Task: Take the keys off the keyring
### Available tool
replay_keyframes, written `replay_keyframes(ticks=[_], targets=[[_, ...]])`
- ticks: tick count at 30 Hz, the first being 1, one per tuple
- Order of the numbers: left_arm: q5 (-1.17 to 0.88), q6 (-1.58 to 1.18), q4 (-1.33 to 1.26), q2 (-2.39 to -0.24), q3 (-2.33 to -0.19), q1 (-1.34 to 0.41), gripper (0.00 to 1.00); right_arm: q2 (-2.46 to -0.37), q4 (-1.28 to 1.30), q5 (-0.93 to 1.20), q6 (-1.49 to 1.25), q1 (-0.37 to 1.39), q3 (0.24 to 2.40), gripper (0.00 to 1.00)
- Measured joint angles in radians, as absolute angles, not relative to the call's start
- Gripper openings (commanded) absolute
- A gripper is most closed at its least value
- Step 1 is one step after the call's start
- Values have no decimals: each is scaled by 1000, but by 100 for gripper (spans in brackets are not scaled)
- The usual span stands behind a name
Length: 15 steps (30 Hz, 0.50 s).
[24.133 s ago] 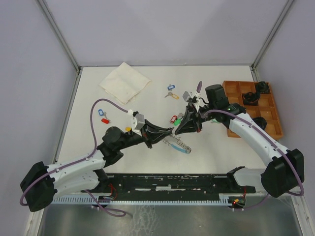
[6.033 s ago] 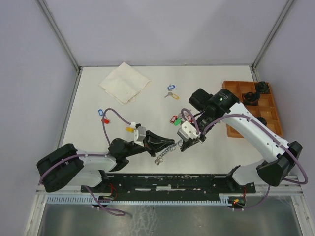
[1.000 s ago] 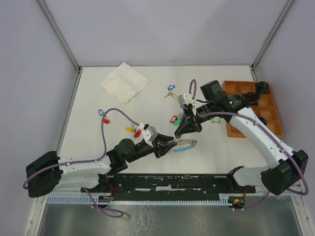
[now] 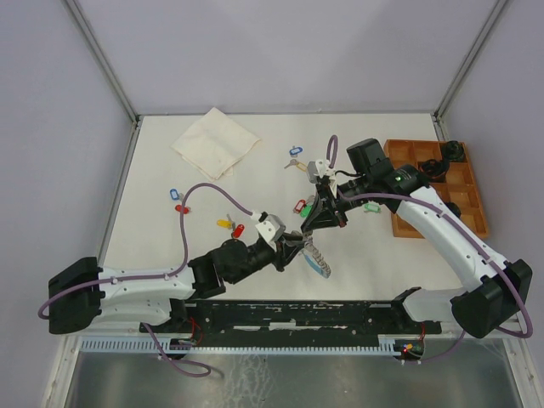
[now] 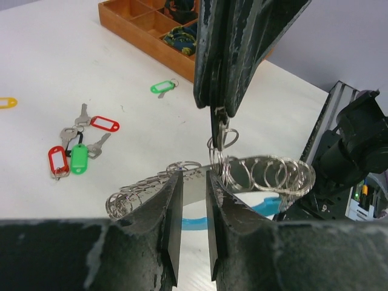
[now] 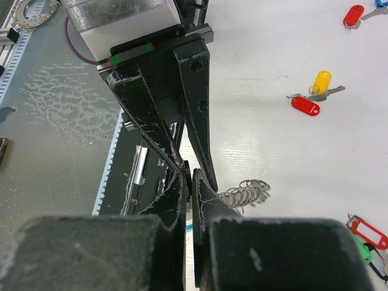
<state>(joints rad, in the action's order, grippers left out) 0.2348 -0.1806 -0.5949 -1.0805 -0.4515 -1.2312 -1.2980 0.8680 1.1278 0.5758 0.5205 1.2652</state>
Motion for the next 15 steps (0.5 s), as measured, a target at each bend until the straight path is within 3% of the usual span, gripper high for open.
replay_keyframes(ticks=[15], targets=[[226, -181, -639, -1082, -459, -1231, 33, -1296, 851, 1121, 547, 521, 1254, 1]])
